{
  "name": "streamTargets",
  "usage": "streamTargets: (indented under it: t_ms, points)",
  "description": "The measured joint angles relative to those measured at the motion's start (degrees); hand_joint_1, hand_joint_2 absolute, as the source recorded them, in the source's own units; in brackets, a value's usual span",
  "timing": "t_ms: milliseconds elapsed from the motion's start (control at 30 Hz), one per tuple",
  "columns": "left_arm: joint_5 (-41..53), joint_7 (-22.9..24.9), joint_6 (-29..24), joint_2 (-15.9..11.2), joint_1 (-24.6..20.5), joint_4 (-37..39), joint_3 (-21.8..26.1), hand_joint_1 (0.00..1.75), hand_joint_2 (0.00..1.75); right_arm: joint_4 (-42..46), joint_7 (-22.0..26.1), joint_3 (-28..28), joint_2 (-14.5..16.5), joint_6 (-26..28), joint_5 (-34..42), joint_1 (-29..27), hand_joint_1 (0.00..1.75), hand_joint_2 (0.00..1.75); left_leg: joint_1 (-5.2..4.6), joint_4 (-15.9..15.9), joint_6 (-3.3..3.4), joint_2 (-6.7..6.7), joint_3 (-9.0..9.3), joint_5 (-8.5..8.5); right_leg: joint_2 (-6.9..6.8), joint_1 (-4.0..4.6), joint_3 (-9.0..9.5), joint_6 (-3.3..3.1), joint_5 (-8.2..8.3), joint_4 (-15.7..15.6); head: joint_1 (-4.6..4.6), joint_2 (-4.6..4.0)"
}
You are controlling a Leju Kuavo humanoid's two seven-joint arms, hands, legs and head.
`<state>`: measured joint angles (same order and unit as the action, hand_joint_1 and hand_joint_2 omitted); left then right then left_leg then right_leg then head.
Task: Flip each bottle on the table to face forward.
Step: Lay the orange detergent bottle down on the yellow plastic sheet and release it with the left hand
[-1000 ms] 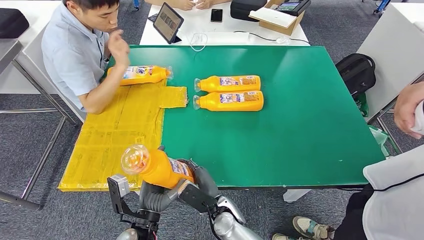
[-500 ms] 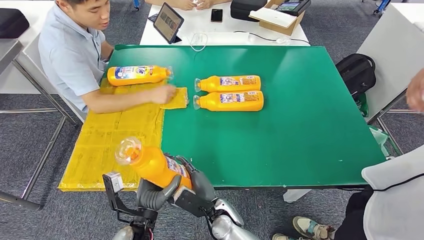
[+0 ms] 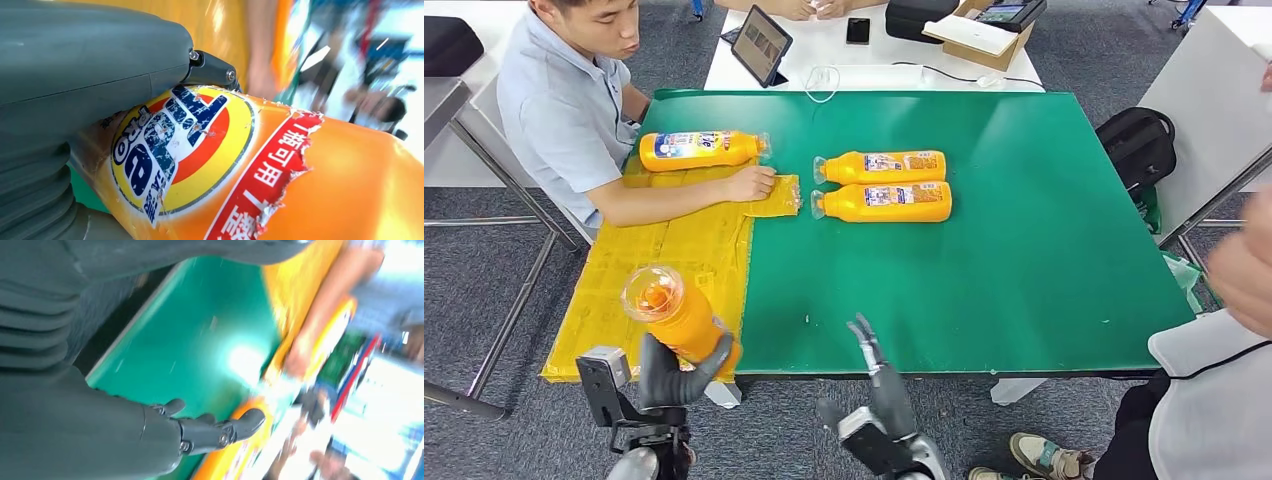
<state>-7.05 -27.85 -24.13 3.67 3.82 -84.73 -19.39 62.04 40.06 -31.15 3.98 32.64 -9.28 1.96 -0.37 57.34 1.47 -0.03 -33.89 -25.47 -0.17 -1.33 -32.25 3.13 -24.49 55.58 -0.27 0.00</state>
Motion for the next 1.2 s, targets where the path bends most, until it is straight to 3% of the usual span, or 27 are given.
streamTargets:
  t_ms: [167, 367, 567, 667, 700, 800, 833, 933, 1200]
  points:
    - [17.51, -1.17, -9.55, -0.71, -0.74, 0.48, 4.78, 1.75, 1.75, 6.51, 0.00, 7.64, -1.61, 5.52, 1.08, -3.75, 0.00, 0.00, 0.00, 0.01, 0.00, -0.02, 0.01, 0.02, -0.02, 0.00, 0.02, 0.01, 0.01, 0.01, 0.00, 0.00]
    - [34.97, 5.04, -10.64, -1.91, -5.42, 6.24, 7.22, 1.75, 1.75, 13.13, 0.00, 16.75, -1.13, 5.55, 1.69, -5.48, 0.00, 0.00, 0.00, 0.01, 0.00, -0.04, 0.02, 0.03, -0.04, 0.00, 0.04, 0.01, 0.02, 0.01, 0.00, 0.00]
    - [57.29, 15.63, -12.35, -3.68, -14.72, 22.98, 7.47, 1.75, 1.75, 14.18, 0.00, 19.54, 0.99, 1.08, 1.43, -5.40, 0.00, 0.00, 0.02, 0.00, -0.02, -0.04, 0.04, 0.09, -0.04, 0.01, 0.08, 0.00, 0.03, 0.06, -0.01, 0.00]
    - [63.70, 19.00, -12.44, -4.60, -20.22, 33.18, 7.48, 1.75, 1.75, 14.01, 0.00, 19.52, 2.12, -0.06, 1.83, -5.03, 0.00, 0.00, 0.03, 0.00, -0.07, -0.04, 0.06, 0.13, -0.04, 0.02, 0.10, 0.00, 0.04, 0.10, -0.01, 0.00]
    - [64.38, 19.48, -12.43, -4.77, -21.84, 35.96, 7.49, 1.40, 1.75, 13.90, 0.00, 19.49, 2.49, -0.26, 1.96, -4.89, 0.00, 0.00, 0.03, -0.01, -0.07, -0.04, 0.07, 0.13, -0.04, 0.01, 0.12, 0.00, 0.03, 0.10, -0.01, 0.00]
    - [66.08, 20.82, -11.95, -4.98, -26.06, 43.07, 7.45, 0.11, 0.44, 13.45, 0.00, 19.29, 3.36, -0.74, 2.13, -4.60, 0.00, 0.00, 0.03, -0.01, -0.08, -0.07, 0.16, 0.11, -0.05, 0.01, 0.22, 0.00, 0.03, 0.10, 0.00, 0.00]
    - [66.39, 21.05, -11.51, -5.00, -27.20, 44.99, 7.43, 0.03, 0.00, 13.27, 0.00, 19.22, 3.57, -0.83, 2.15, -4.54, 0.00, 0.00, 0.02, -0.02, -0.09, -0.07, 0.20, 0.10, -0.04, 0.01, 0.25, 0.00, 0.03, 0.10, 0.00, 0.00]
    - [65.48, 20.56, -8.54, -4.89, -29.81, 49.04, 7.51, 0.00, 0.00, 12.78, 0.00, 19.15, 3.92, -0.83, 2.17, -4.49, 0.00, 0.00, 0.02, -0.03, -0.10, -0.02, 0.32, 0.09, -0.03, 0.01, 0.32, -0.01, 0.03, 0.10, -0.01, 0.00]
    - [54.36, 14.53, 9.20, -3.90, -33.62, 51.95, 10.56, 0.00, 0.00, 11.79, 0.00, 19.19, 4.08, -0.78, 2.79, -4.45, 0.00, 0.00, -0.01, -0.05, -0.10, -0.32, 0.77, 0.09, -0.32, -0.02, 0.86, -0.02, -0.10, 0.08, -0.03, 0.00]
